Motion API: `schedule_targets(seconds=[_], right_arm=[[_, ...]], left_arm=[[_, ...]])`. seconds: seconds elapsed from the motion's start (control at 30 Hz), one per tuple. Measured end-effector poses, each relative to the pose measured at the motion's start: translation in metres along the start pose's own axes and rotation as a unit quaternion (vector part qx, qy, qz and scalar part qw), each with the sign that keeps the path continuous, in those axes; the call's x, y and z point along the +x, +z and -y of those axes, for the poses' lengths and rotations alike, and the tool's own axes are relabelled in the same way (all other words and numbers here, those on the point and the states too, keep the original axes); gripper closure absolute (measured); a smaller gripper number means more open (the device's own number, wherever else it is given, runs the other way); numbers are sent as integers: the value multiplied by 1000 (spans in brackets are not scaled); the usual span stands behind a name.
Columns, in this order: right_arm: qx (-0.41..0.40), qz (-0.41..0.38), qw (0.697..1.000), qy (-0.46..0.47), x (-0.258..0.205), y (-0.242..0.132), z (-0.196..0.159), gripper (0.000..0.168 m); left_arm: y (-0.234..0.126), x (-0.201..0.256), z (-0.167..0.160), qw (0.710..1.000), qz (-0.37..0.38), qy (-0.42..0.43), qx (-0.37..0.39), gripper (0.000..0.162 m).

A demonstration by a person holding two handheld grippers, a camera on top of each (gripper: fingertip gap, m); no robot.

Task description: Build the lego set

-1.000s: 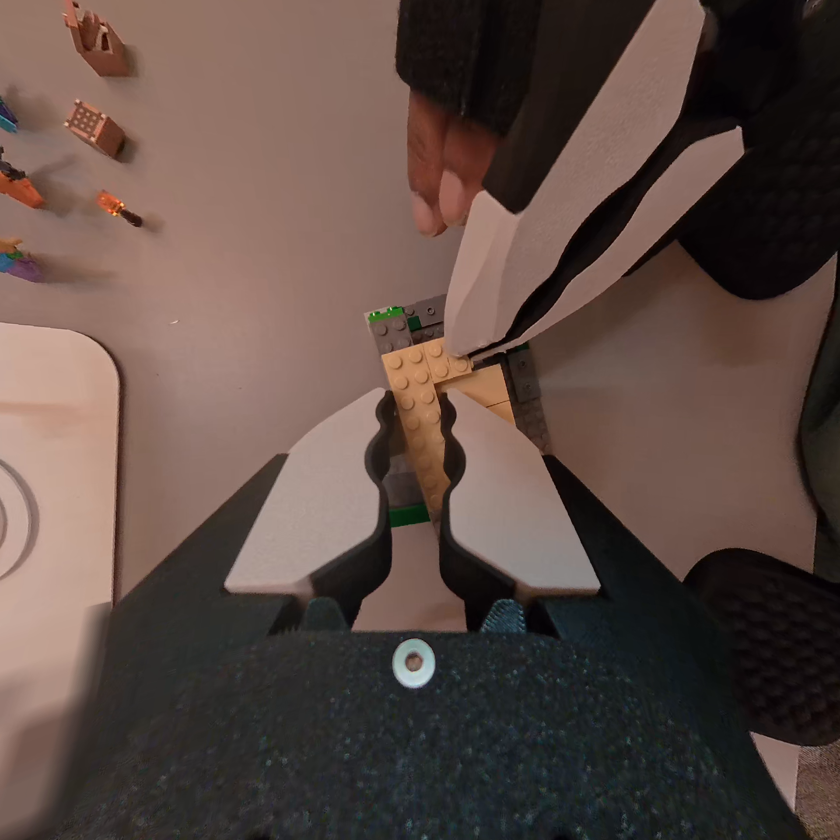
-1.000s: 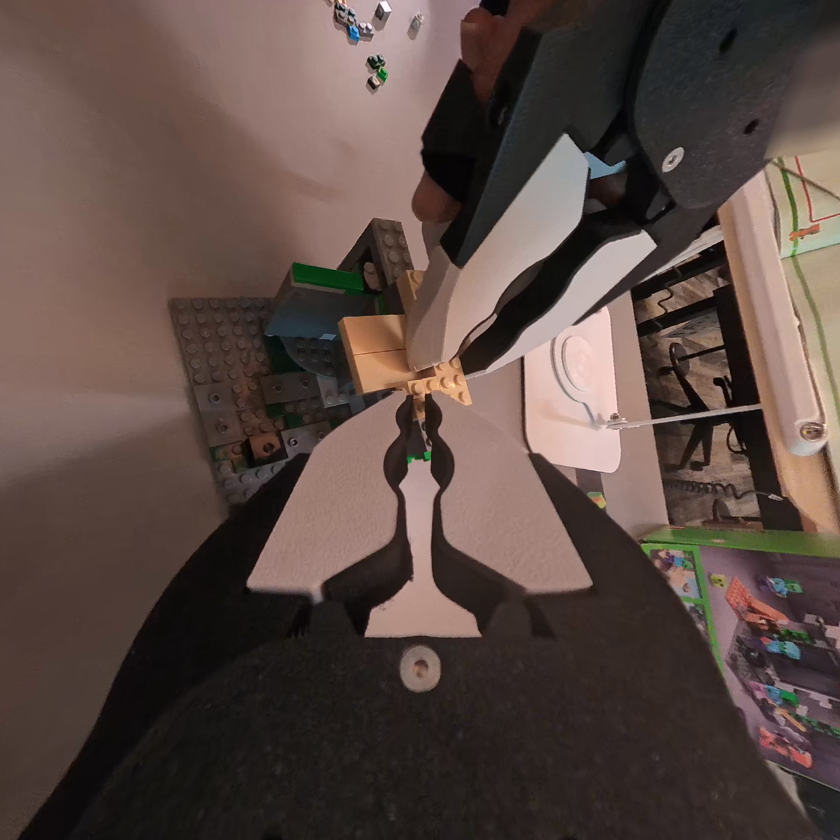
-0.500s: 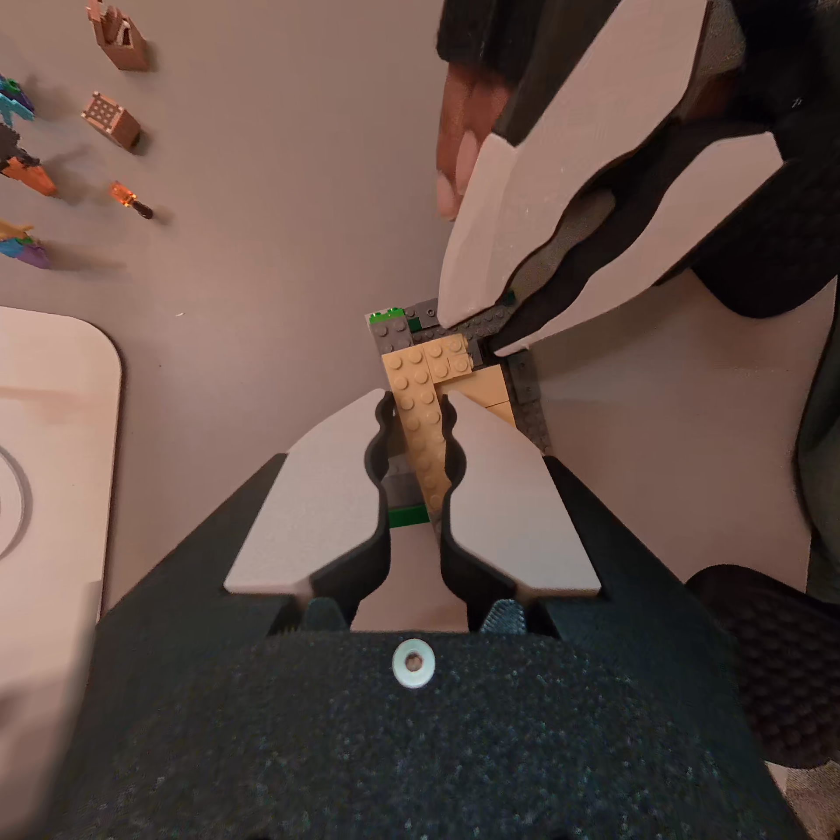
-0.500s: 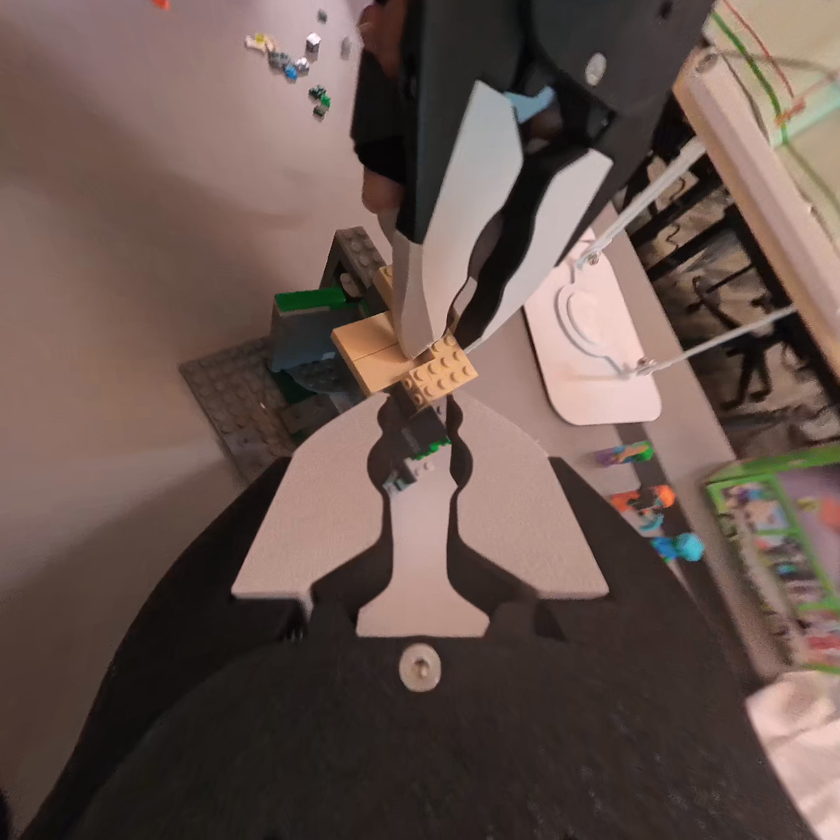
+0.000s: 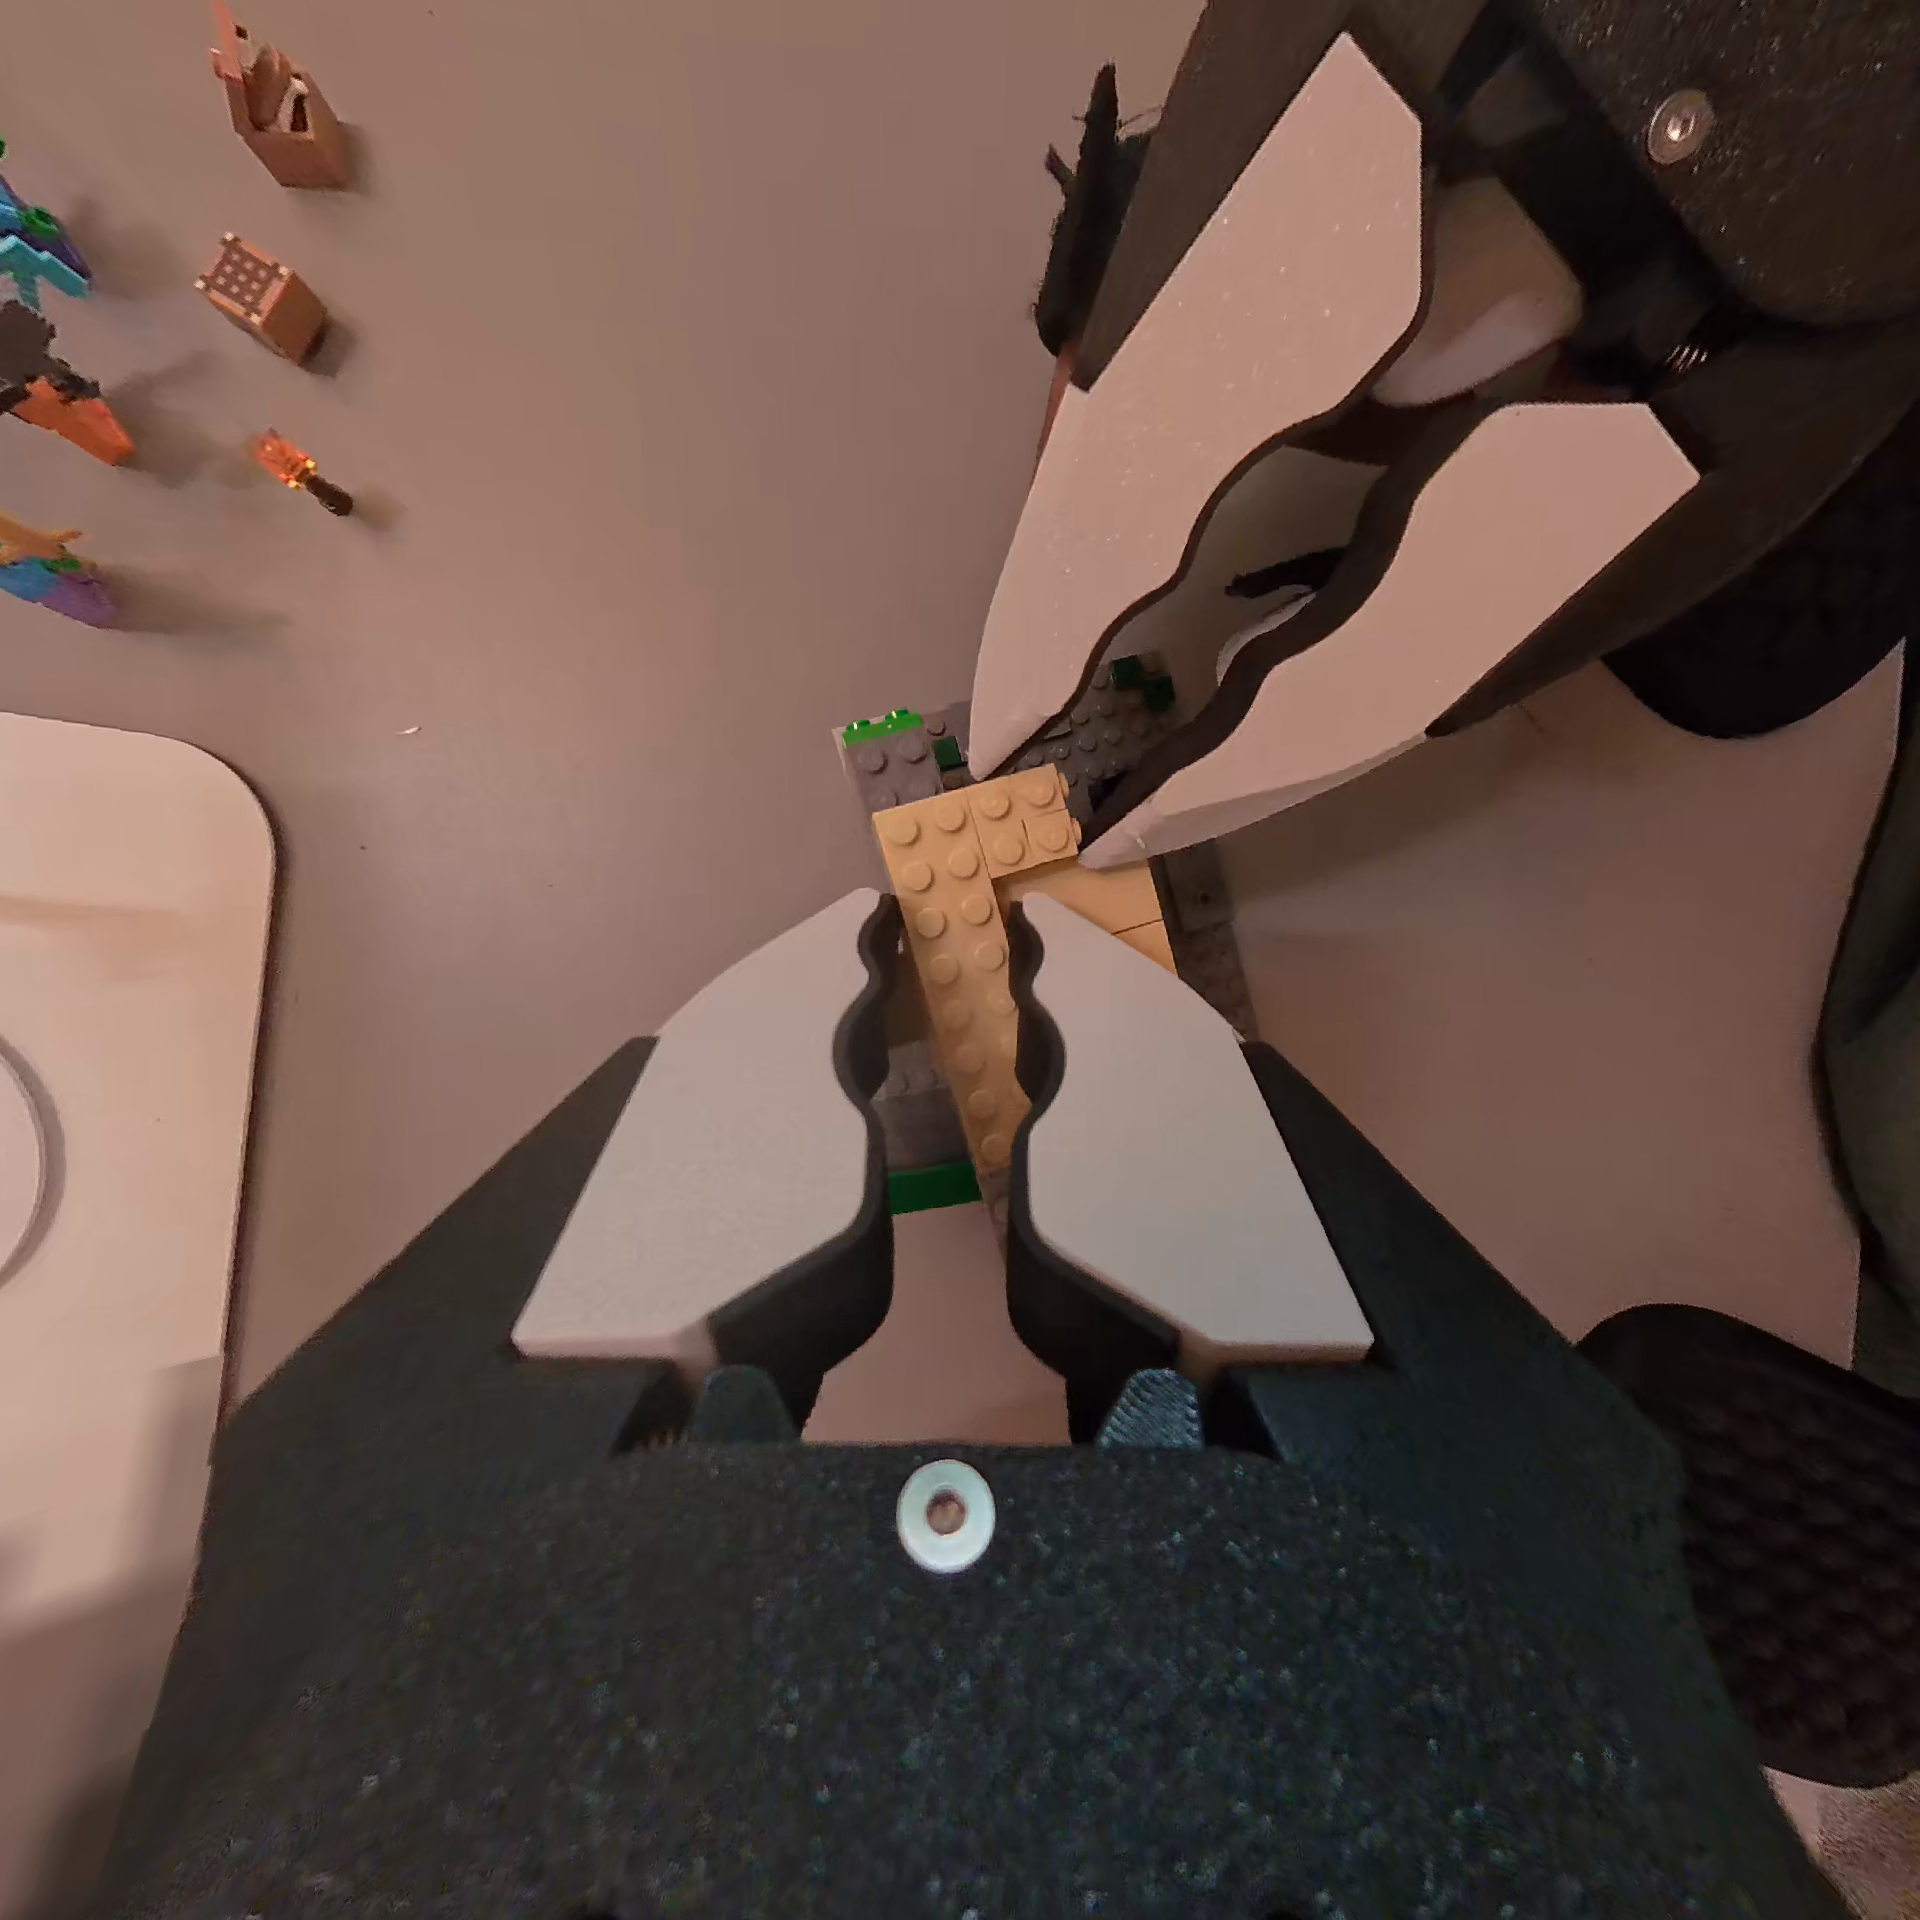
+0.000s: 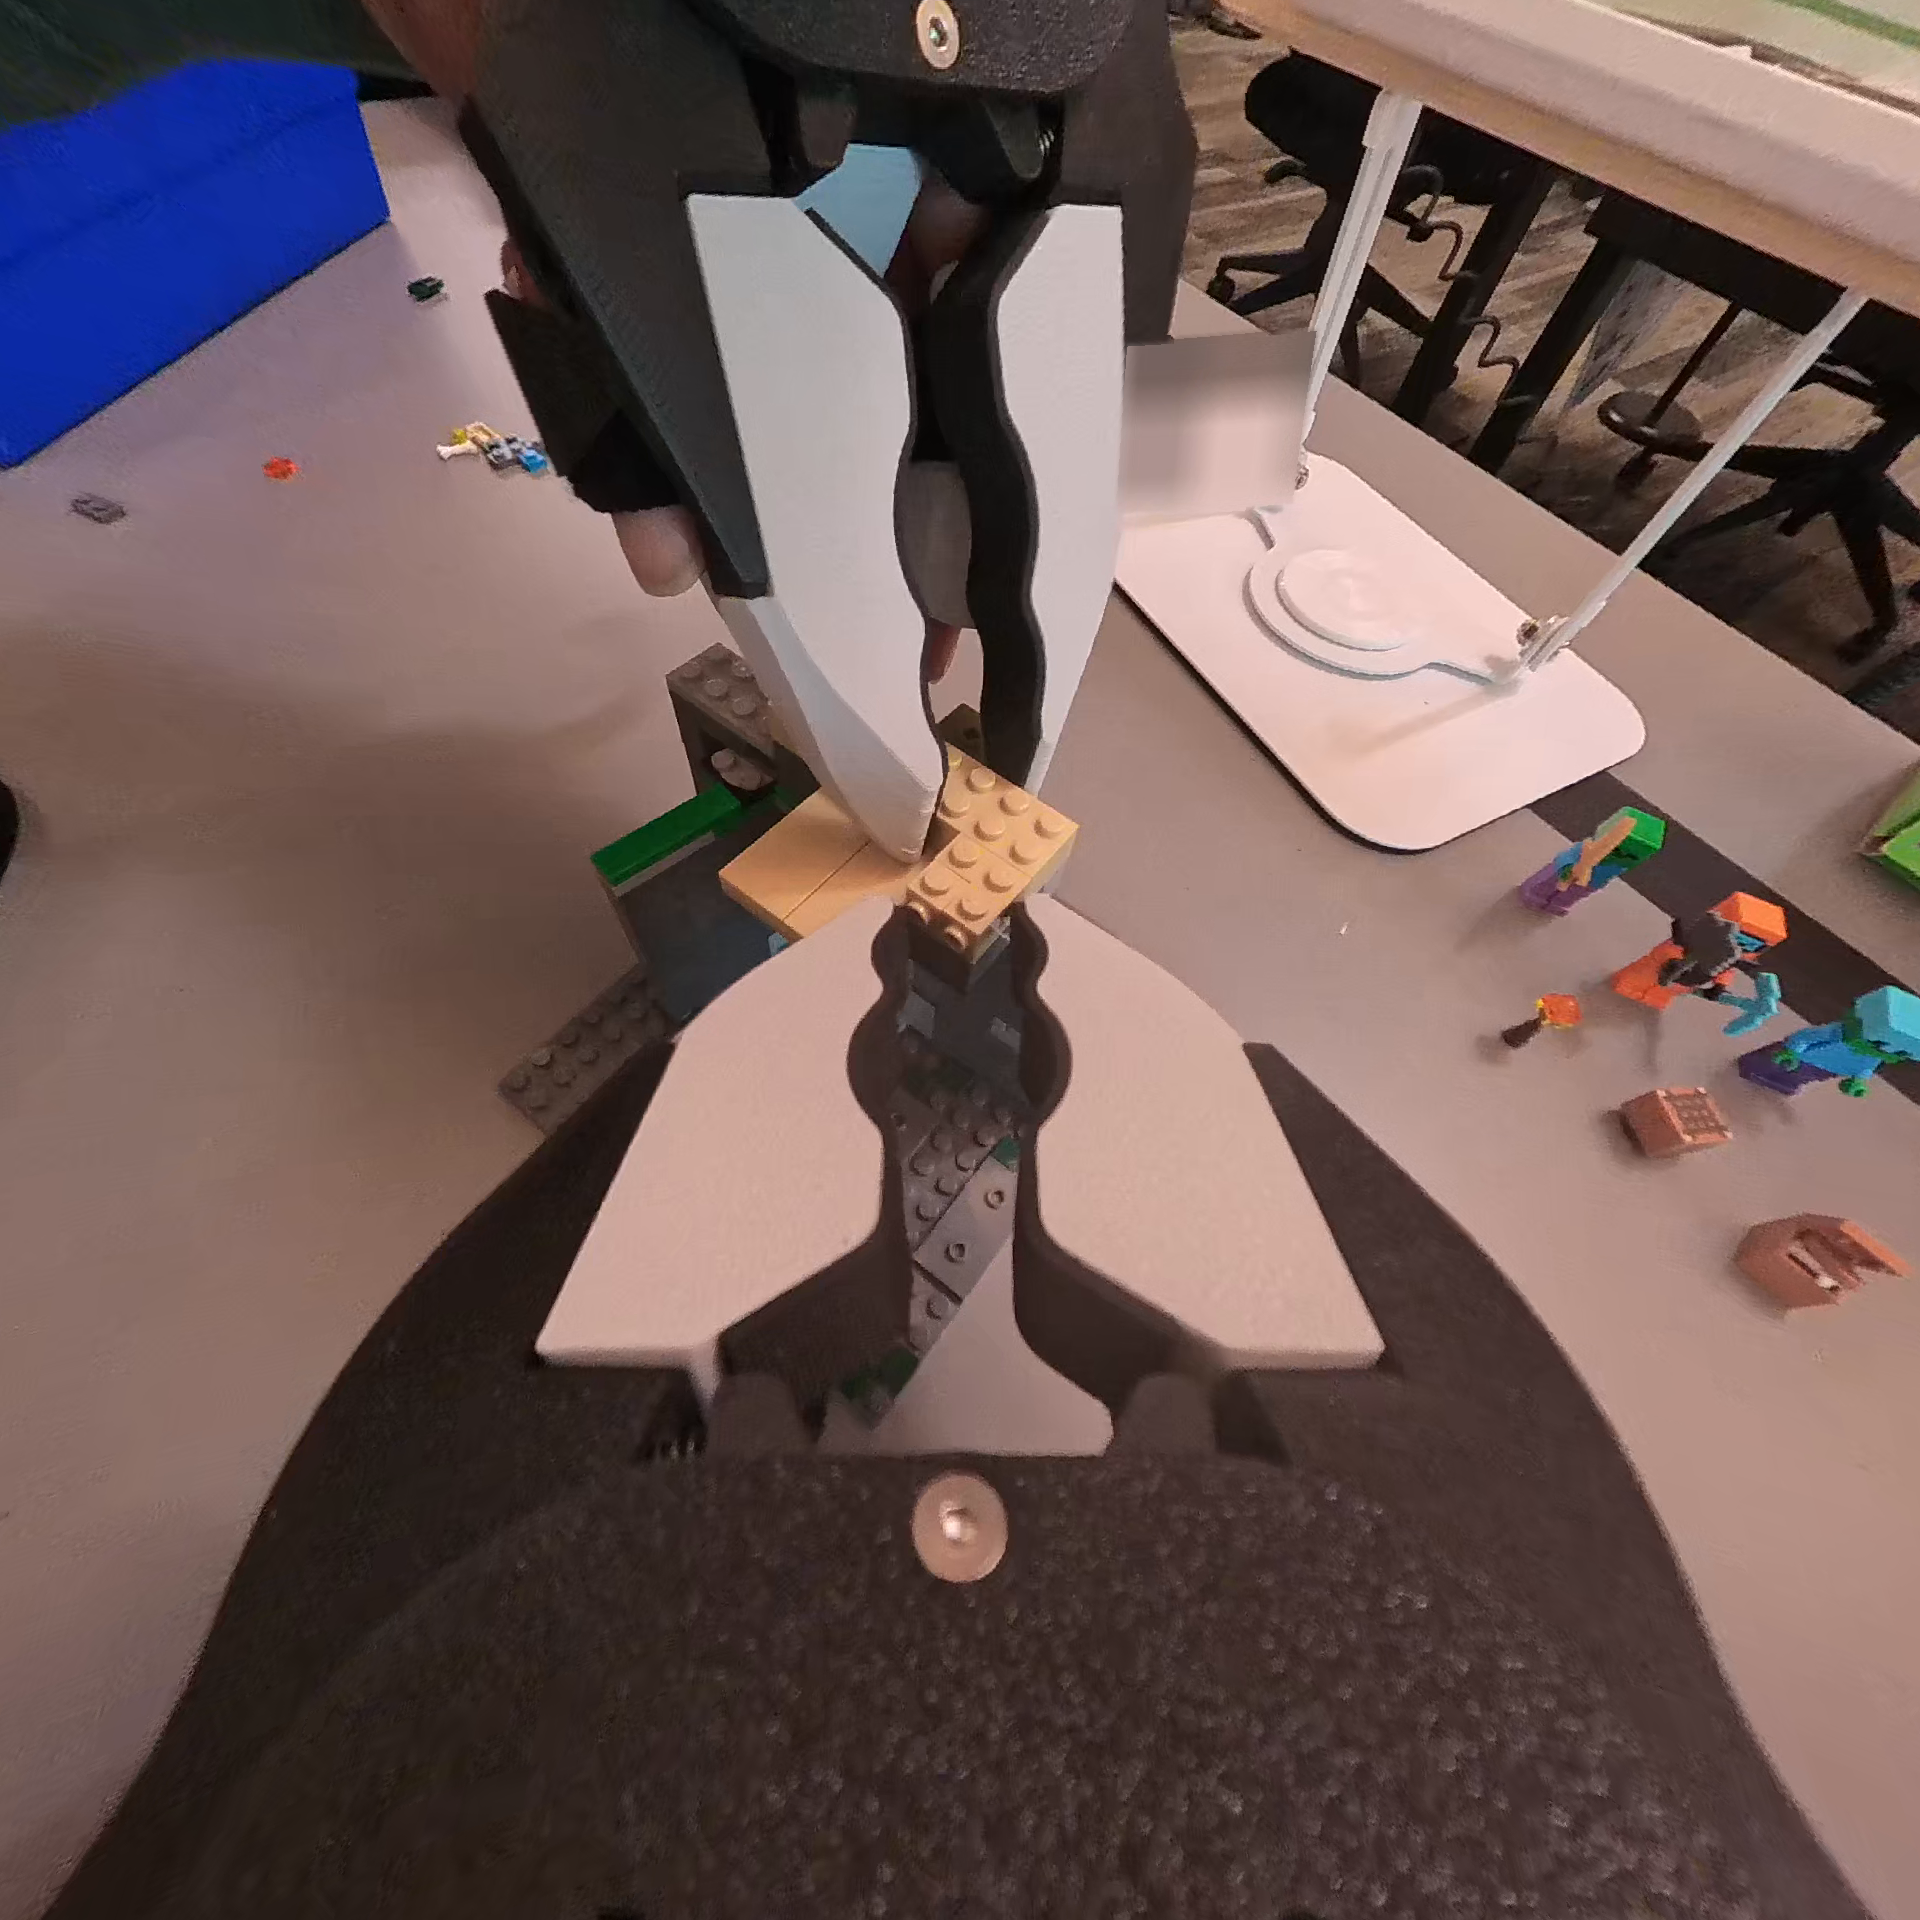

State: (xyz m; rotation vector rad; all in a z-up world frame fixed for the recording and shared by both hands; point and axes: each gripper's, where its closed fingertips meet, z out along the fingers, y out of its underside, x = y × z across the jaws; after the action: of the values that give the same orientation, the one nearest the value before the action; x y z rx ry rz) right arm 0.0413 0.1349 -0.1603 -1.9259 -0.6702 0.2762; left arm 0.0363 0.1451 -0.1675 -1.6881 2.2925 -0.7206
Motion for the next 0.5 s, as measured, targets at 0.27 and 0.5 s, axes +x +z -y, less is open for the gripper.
schedule_targets(seconds=[0.27,0.5], right_arm=[[2,11,999,-30,0,0,-1,152],[8,12,999,-45,1,-1,-2,154]], left_arm=[[0,0,0,1000,-4,5,-1,142],[0,0,0,1000,-4,5,-4,142]])
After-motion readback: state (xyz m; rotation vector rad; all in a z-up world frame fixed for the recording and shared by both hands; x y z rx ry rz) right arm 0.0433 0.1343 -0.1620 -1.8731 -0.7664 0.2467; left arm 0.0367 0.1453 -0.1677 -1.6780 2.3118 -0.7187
